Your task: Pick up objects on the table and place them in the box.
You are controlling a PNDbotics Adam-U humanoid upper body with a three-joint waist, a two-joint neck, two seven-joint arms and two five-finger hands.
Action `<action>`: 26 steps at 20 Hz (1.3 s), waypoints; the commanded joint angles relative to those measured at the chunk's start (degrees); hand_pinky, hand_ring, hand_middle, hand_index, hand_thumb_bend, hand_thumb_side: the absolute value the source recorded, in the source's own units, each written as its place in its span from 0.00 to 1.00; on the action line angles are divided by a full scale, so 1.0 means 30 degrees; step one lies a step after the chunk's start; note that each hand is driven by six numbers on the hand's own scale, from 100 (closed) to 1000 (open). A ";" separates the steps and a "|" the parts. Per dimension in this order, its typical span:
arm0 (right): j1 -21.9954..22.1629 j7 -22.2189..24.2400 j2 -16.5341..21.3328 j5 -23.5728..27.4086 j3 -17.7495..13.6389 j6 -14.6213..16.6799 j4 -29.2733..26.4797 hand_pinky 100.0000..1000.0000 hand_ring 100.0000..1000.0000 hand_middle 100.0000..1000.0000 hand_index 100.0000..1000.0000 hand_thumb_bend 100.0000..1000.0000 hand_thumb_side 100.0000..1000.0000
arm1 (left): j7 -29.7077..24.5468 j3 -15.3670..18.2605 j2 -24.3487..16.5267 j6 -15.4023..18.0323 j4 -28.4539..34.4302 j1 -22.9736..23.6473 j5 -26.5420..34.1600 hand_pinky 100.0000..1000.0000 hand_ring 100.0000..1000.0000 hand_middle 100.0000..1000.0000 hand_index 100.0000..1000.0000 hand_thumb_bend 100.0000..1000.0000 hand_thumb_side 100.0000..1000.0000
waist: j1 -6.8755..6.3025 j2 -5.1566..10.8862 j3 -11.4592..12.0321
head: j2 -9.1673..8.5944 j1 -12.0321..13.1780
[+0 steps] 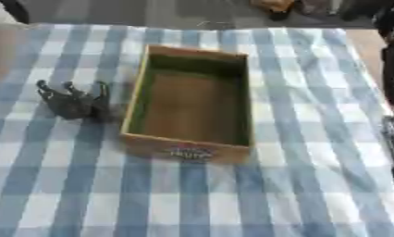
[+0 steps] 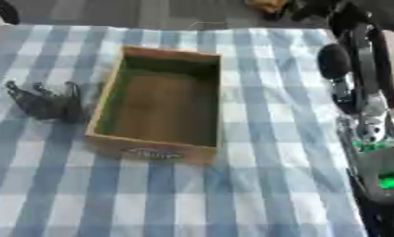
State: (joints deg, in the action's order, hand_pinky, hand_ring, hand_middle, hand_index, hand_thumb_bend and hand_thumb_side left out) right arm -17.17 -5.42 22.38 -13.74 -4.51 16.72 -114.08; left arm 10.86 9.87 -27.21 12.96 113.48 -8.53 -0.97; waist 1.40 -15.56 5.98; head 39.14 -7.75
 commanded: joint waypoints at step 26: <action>-0.0223 0.0666 0.0771 0.0251 0.0543 0.0110 -0.0169 0.83 0.84 0.53 0.78 0.67 1.00 | -1.1271 -0.6185 -0.9514 -0.0547 -0.6855 -1.0772 -1.1694 0.79 0.82 0.79 0.99 0.82 0.17 | -0.0489 0.0643 -0.0922 | 0.0158 0.0431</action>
State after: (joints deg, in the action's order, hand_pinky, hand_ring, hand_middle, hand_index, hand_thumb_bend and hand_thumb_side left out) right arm -17.17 -3.63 23.10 -13.45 -2.79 17.00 -114.08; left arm -21.31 -8.36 -54.38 10.81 94.18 -39.63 -35.53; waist 0.09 -14.78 3.21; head 39.65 -6.64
